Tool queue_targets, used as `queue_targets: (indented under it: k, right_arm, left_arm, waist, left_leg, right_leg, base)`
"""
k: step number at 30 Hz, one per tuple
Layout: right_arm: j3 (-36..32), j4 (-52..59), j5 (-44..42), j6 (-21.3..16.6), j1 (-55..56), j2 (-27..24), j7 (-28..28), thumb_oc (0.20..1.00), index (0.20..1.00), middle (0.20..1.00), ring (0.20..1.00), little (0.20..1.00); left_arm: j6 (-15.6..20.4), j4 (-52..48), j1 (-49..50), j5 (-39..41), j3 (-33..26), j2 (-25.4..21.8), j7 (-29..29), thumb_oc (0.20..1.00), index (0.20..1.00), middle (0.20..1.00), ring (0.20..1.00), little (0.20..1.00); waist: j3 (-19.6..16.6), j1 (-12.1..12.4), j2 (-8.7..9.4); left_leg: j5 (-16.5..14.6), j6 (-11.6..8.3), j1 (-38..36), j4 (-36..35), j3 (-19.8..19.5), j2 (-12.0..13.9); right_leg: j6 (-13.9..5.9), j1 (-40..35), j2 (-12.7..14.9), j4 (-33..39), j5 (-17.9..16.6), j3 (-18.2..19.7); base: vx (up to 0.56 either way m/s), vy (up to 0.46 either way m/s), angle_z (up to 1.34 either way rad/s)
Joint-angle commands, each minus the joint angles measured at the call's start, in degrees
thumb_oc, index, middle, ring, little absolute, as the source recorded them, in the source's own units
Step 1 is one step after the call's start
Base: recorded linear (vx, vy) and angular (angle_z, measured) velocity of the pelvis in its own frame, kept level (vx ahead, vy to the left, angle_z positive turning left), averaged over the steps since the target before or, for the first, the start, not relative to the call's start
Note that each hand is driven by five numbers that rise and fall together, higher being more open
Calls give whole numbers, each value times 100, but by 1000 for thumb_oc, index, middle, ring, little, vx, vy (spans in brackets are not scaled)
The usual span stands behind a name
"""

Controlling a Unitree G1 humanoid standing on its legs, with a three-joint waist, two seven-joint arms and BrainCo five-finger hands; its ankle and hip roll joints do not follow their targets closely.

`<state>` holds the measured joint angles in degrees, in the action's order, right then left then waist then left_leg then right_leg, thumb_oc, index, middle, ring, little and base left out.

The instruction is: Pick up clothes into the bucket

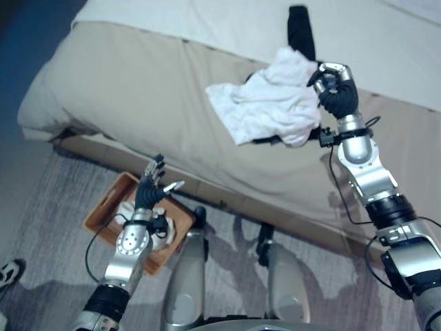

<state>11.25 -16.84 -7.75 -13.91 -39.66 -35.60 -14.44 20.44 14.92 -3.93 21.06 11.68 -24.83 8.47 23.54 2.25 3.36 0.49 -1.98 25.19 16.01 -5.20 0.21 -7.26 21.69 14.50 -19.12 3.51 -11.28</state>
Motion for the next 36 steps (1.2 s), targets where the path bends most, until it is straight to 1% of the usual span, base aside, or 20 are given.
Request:
queue_targets:
  k: [1,3,5,6,7,8,9,10,12,14,15,17,18,20,22,23,27,32,33,36]
  right_arm:
    - [-131,229,95,-387,-179,-313,22,200,200,200,200,200]
    - [-53,127,323,-299,-211,-385,36,200,200,200,200,200]
    - [18,38,439,-242,-289,-400,23,200,200,200,200,200]
    - [203,-211,935,-32,-480,-469,-71,200,200,200,200,200]
    - [220,-227,944,-34,-502,-465,-81,200,200,200,200,200]
    - [301,-364,1139,64,-612,-490,-146,200,200,200,200,200]
    - [498,-833,1409,240,-938,-392,-257,200,200,200,200,200]
    - [515,-853,1411,234,-963,-387,-264,200,200,200,200,200]
    - [724,-1311,1741,376,-1274,-281,-395,200,200,200,200,200]
    - [951,-2034,2031,563,-1714,-124,-555,203,203,203,203,203]
    - [1055,-2321,2152,634,-1889,-87,-641,1000,1000,1000,1000,1000]
    - [1131,-2568,2197,663,-2051,-44,-703,1000,1000,1000,1000,1000]
    - [1348,-3041,2391,802,-2399,-8,-814,1000,1000,1000,1000,1000]
    - [1579,-3643,2475,882,-2740,54,-878,1000,1000,1000,1000,1000]
    - [1723,-4062,2495,938,-2977,89,-914,1000,1000,1000,1000,1000]
    - [1730,-4073,2493,933,-2988,91,-916,1000,1000,1000,1000,1000]
    - [1962,-4821,2562,1075,-3366,56,-1105,1000,1000,1000,1000,1000]
    - [2193,-5267,2666,1224,-3639,-173,-1293,1000,1000,1000,1000,1000]
    - [2200,-5271,2667,1224,-3637,-170,-1288,1000,1000,1000,1000,1000]
    - [2413,-5435,2745,1313,-3845,-300,-1364,1000,1000,1000,1000,1000]
  left_arm:
    - [223,-57,171,-37,-220,-92,-127,1000,1000,1000,1000,1000]
    - [212,-89,198,15,-248,-90,-168,1000,1000,1000,1000,1000]
    - [213,-102,202,26,-249,-85,-178,1000,1000,1000,1000,1000]
    - [197,-145,181,32,-218,-109,-168,1000,1000,1000,1000,1000]
    - [196,-145,178,31,-226,-103,-167,1000,1000,1000,1000,1000]
    - [201,-178,172,31,-203,-113,-156,1000,1000,1000,1000,1000]
    - [192,-270,198,35,-156,-111,-128,1000,1000,1000,1000,1000]
    - [190,-273,198,35,-165,-107,-128,1000,1000,1000,1000,1000]
    - [180,-327,261,70,-111,-87,-146,1000,1000,1000,1000,1000]
    - [186,-420,332,115,-68,-126,-153,1000,1000,1000,1000,1000]
    - [194,-482,360,134,-54,-155,-144,1000,1000,1000,1000,1000]
    - [193,-512,371,149,-53,-165,-130,1000,1000,1000,1000,1000]
    - [215,-531,352,162,-21,-230,-86,1000,1000,1000,1000,1000]
    - [246,-613,330,167,0,-305,-38,1000,1000,1000,1000,1000]
    - [252,-669,292,139,28,-356,42,1000,1000,1000,1000,1000]
    - [252,-668,289,138,25,-353,44,1000,1000,1000,1000,1000]
    - [267,-868,187,82,115,-407,195,1000,1000,1000,1000,1000]
    - [275,-1168,155,-55,312,-467,401,1000,1000,1000,1000,1000]
    - [272,-1160,159,-54,314,-463,401,1000,1000,1000,1000,1000]
    - [281,-1284,131,-89,406,-492,506,1000,1000,1000,1000,1000]
  waist:
    - [-600,-20,175]
    - [-677,-23,223]
    - [-658,-20,231]
    - [-610,12,238]
    - [-611,6,235]
    - [-575,27,236]
    - [-488,92,201]
    - [-485,87,199]
    - [-360,147,134]
    - [-141,256,32]
    - [-59,300,-7]
    - [24,325,-33]
    - [190,391,-76]
    - [333,459,-132]
    - [424,507,-173]
    - [420,503,-174]
    - [615,589,-300]
    - [625,640,-449]
    - [625,635,-437]
    - [625,647,-473]
  left_leg:
    - [-62,43,-252,-152,170,147]
    - [-19,47,-310,-213,161,152]
    - [-25,53,-291,-173,160,146]
    - [-32,64,-195,-95,154,120]
    - [-35,65,-183,-85,157,120]
    - [-34,70,-135,-53,149,109]
    - [-29,82,-37,16,148,87]
    - [-32,82,-31,22,152,89]
    - [-7,83,41,42,153,82]
    - [51,80,228,80,132,58]
    - [62,79,320,114,122,37]
    - [14,73,413,216,118,22]
    - [27,67,605,305,101,-9]
    - [33,52,882,442,94,-35]
    - [39,39,1091,558,91,-49]
    - [37,39,1104,565,92,-49]
    - [30,38,1580,826,65,-126]
    - [-13,51,2202,1092,54,-195]
    - [-201,19,2119,1144,34,-194]
    - [-219,27,2375,1202,33,-221]
  right_leg:
    - [-215,-614,140,575,-429,-79]
    - [-222,-669,145,650,-479,-106]
    - [-216,-626,148,602,-476,-96]
    - [-203,-529,164,515,-462,-63]
    - [-203,-515,166,504,-458,-58]
    - [-188,-465,165,468,-454,-51]
    - [-164,-359,161,388,-453,-29]
    - [-163,-351,160,382,-453,-24]
    - [-153,-278,149,350,-461,-19]
    - [-147,-119,159,282,-464,-48]
    - [-147,-34,180,226,-460,-70]
    - [-139,56,193,118,-409,-63]
    - [-130,246,203,-24,-398,-81]
    - [-120,479,223,-164,-373,-99]
    - [-111,681,251,-306,-350,-121]
    - [-111,695,252,-315,-347,-118]
    - [-104,1153,316,-708,-264,-165]
    - [-80,1780,381,-1073,-149,-178]
    - [-138,1715,373,-1138,10,-123]
    - [-139,1999,377,-1222,27,-101]
  base:
    - [61,-35,0]
    - [18,-13,0]
    - [-37,1,0]
    - [-55,3,1]
    - [-80,4,1]
    - [-75,13,-1]
    - [-76,12,0]
    - [-71,19,0]
    - [-74,23,1]
    - [-108,29,2]
    - [-49,13,2]
    - [-64,8,12]
    - [-119,13,14]
    - [-99,10,9]
    - [-55,12,12]
    - [-61,8,13]
    - [-56,9,14]
    - [-3,17,10]
    - [81,3,10]
    - [24,8,8]
